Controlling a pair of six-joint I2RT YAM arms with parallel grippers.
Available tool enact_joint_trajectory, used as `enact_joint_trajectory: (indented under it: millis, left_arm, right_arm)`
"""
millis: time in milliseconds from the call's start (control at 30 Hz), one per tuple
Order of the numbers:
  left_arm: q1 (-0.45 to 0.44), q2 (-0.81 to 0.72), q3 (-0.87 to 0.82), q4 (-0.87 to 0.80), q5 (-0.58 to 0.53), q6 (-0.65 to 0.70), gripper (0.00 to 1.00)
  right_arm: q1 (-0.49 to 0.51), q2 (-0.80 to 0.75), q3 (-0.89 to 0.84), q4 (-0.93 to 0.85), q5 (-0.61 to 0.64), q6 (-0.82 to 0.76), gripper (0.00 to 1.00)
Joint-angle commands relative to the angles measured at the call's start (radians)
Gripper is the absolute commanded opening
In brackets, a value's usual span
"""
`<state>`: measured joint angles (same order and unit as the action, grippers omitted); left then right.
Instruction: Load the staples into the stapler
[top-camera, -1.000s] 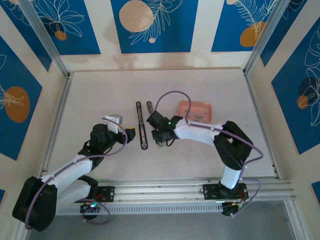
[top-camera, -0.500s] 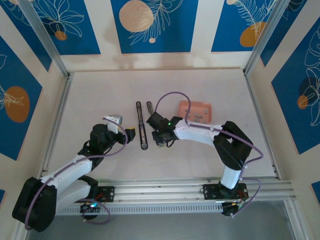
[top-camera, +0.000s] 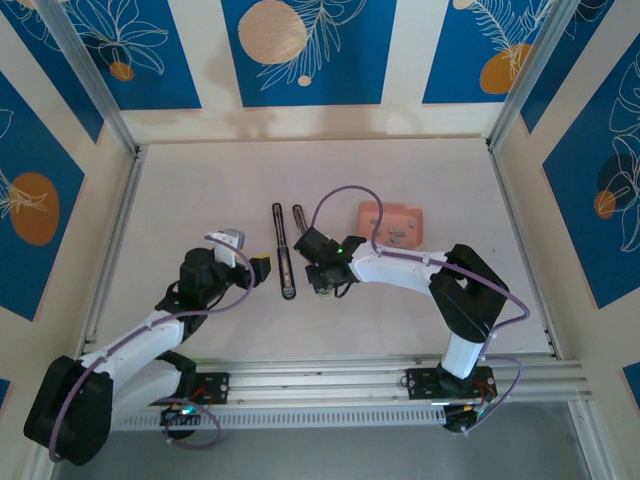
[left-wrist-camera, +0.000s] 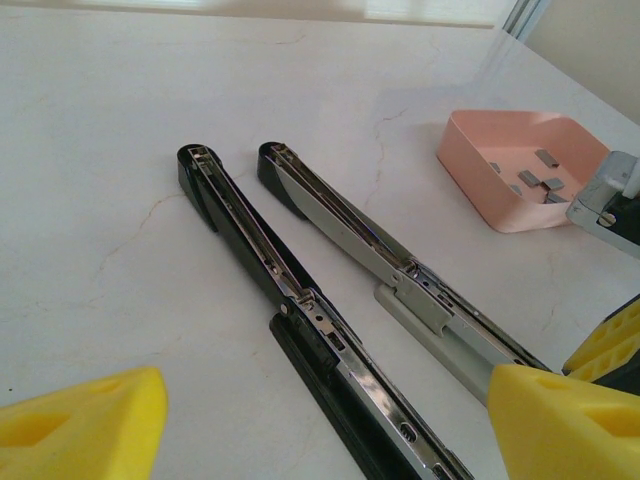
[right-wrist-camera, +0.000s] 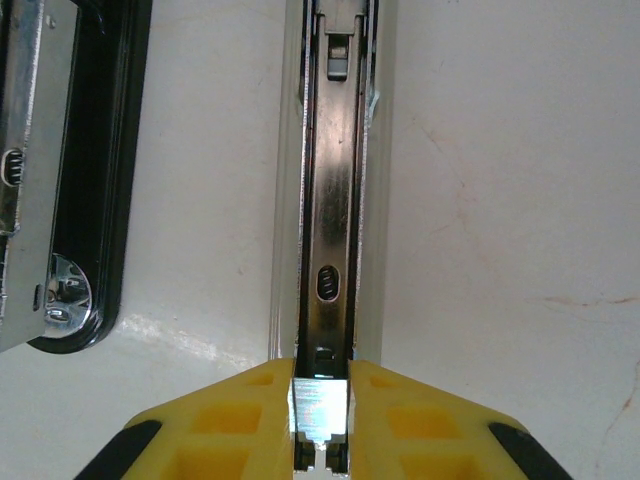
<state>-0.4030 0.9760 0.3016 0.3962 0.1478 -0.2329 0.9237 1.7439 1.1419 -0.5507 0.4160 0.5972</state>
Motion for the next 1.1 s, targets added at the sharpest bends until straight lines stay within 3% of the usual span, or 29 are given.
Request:
enact_joint_trajectory:
  millis: [0, 233, 667, 867, 1067]
  left_arm:
    - [0.012, -0.017, -0.005, -0.005, -0.013, 0.009, 0.83]
    - [0.012, -0.015, -0.004, -0.003, -0.010, 0.007, 0.83]
    - [0.012, -0.010, -0.003, 0.001, -0.001, 0.005, 0.83]
    - [0.012, 0.027, 0.026, 0.012, 0.008, 0.009, 0.83]
    - [0.012, 0.121, 0.134, -0.023, 0.019, 0.039, 0.83]
  right_arm:
    - [0.012, -0.019, -0.025, -0.061, -0.003, 0.015, 0.19]
    - [0.014, -0.032, -0.013, -0.057, 0.002, 0.015, 0.29]
    - [-0.012, -0.114, 0.022, -0.084, -0.004, -0.002, 0.31]
    - [-0.118, -0.169, 0.052, -0.139, -0.068, -0.042, 0.32]
    - [-0.320, -0.170, 0.112, -0.235, -0.159, -0.130, 0.36]
